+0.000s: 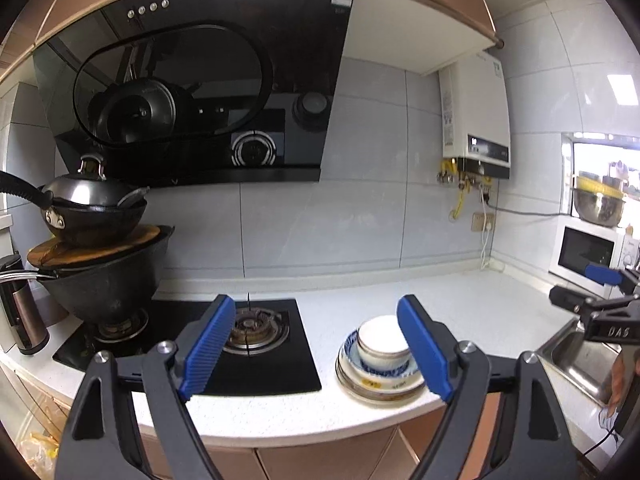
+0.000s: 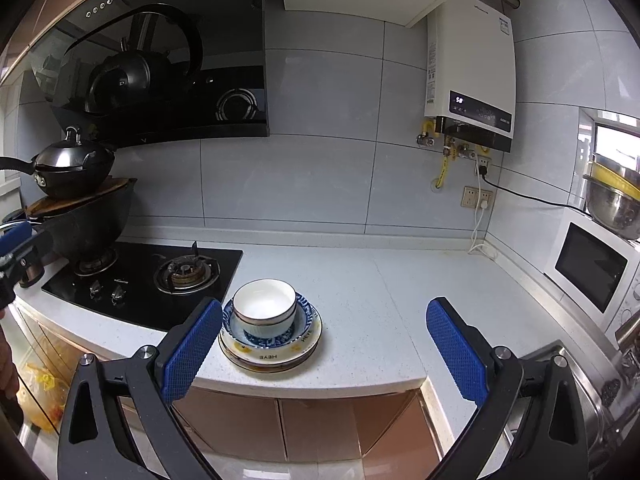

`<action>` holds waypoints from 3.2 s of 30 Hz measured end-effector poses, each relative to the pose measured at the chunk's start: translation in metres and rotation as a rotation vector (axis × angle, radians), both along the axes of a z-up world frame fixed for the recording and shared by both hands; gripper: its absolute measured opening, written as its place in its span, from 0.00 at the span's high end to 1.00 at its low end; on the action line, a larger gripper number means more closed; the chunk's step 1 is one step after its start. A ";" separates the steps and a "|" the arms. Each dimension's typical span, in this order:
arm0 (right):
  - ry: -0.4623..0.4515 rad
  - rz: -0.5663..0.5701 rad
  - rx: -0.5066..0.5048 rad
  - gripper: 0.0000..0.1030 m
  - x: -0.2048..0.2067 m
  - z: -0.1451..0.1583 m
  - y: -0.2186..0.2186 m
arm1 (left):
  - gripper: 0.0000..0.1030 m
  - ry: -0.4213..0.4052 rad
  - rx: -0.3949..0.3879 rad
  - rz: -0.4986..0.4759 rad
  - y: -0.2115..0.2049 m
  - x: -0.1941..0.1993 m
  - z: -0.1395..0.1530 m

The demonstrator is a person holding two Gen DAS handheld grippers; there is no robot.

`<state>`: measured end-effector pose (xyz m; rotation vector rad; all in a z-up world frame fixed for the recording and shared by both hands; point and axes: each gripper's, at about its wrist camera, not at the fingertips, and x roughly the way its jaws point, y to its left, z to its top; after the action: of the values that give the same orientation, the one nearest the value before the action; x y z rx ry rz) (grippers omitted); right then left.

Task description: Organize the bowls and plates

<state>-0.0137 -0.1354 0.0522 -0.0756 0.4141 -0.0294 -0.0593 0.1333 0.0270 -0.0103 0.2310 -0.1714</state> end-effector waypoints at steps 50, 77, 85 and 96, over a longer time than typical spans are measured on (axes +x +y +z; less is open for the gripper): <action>0.163 0.080 -0.026 0.02 0.025 -0.040 -0.058 | 0.19 0.238 0.065 0.199 -0.078 0.029 -0.025; 0.235 0.111 -0.016 0.02 0.043 -0.059 -0.033 | 0.19 0.318 -0.012 0.092 -0.063 0.047 -0.046; 0.252 0.123 -0.010 0.02 0.047 -0.062 -0.028 | 0.19 0.322 0.030 0.083 -0.067 0.050 -0.048; 0.265 0.134 -0.018 0.02 0.044 -0.064 -0.026 | 0.19 0.353 0.000 0.133 -0.063 0.052 -0.048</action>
<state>0.0304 -0.1613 -0.0117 -0.1260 0.6733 0.1101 -0.0075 0.0708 -0.0208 -0.0556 0.5813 -0.0354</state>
